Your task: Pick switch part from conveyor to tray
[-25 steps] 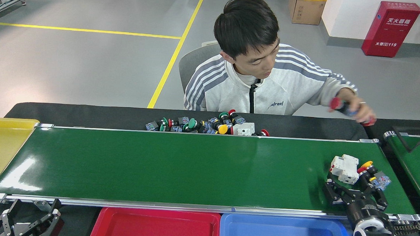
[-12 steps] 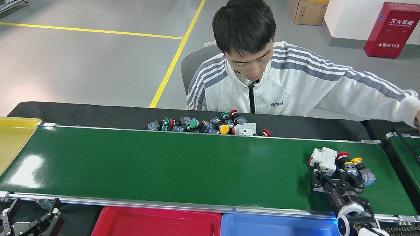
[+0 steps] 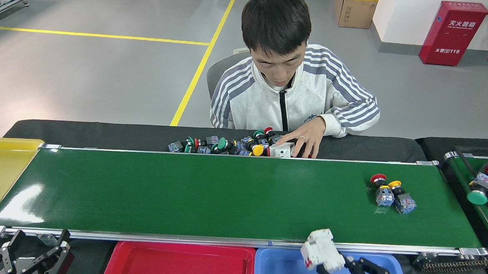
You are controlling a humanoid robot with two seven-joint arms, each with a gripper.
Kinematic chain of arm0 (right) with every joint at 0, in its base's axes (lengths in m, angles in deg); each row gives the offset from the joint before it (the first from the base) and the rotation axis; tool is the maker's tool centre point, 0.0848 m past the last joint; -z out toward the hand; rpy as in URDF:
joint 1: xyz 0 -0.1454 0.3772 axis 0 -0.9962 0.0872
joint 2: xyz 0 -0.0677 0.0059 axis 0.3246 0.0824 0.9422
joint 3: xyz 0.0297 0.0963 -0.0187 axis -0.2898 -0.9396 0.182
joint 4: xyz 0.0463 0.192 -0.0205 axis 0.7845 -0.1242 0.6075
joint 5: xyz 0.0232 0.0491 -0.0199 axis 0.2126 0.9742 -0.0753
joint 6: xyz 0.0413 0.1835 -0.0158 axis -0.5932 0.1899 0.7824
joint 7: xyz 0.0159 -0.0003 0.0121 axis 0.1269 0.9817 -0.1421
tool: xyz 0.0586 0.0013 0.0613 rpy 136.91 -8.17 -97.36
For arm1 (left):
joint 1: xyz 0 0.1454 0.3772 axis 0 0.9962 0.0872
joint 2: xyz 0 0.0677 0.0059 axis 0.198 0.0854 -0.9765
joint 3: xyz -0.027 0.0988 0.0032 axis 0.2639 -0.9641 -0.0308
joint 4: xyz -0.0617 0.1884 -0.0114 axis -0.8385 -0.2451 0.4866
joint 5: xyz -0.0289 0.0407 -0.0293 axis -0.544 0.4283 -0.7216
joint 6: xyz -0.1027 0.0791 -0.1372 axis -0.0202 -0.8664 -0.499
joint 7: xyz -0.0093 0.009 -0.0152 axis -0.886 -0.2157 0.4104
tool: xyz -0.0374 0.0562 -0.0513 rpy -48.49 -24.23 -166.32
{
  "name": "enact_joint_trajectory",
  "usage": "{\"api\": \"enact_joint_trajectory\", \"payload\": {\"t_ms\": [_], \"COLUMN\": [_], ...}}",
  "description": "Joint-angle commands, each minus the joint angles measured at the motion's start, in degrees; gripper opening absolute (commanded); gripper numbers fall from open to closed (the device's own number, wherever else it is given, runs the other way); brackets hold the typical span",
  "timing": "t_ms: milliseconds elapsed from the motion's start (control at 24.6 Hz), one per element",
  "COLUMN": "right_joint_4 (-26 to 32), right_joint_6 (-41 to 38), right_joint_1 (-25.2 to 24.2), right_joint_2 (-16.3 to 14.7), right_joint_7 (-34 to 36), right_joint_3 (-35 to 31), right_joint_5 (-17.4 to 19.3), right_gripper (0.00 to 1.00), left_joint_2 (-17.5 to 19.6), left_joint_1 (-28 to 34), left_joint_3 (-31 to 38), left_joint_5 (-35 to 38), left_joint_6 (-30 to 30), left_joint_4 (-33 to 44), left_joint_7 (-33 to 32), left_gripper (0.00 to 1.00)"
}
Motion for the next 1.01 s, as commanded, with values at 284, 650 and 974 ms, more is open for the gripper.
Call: {"api": "enact_joint_trajectory", "payload": {"t_ms": [284,650,974], "right_joint_4": [-0.19,-2.47,-15.57], "right_joint_6": [16.50,36.11,28.47], "right_joint_1": [0.23,6.91,20.18], "right_joint_2": [10.82,10.47,4.05], "right_joint_7": [1.16,-0.07,-3.85], "right_joint_3": [-12.47,-8.25,-1.83], "right_joint_5": [-3.79,-8.63,-6.35], "right_gripper": [0.97,0.98,0.98], "left_joint_2": [0.60,0.69,0.69], "left_joint_1": [-0.62,-1.32,-1.32], "left_joint_3": [0.33,0.24,0.24], "left_joint_5": [0.02,0.02,0.02], "left_joint_6": [0.26,0.17,0.26], "left_joint_4": [0.43,0.43,0.34], "left_joint_7": [0.14,-0.04,-0.12], "left_gripper": [1.00,1.00,1.00]}}
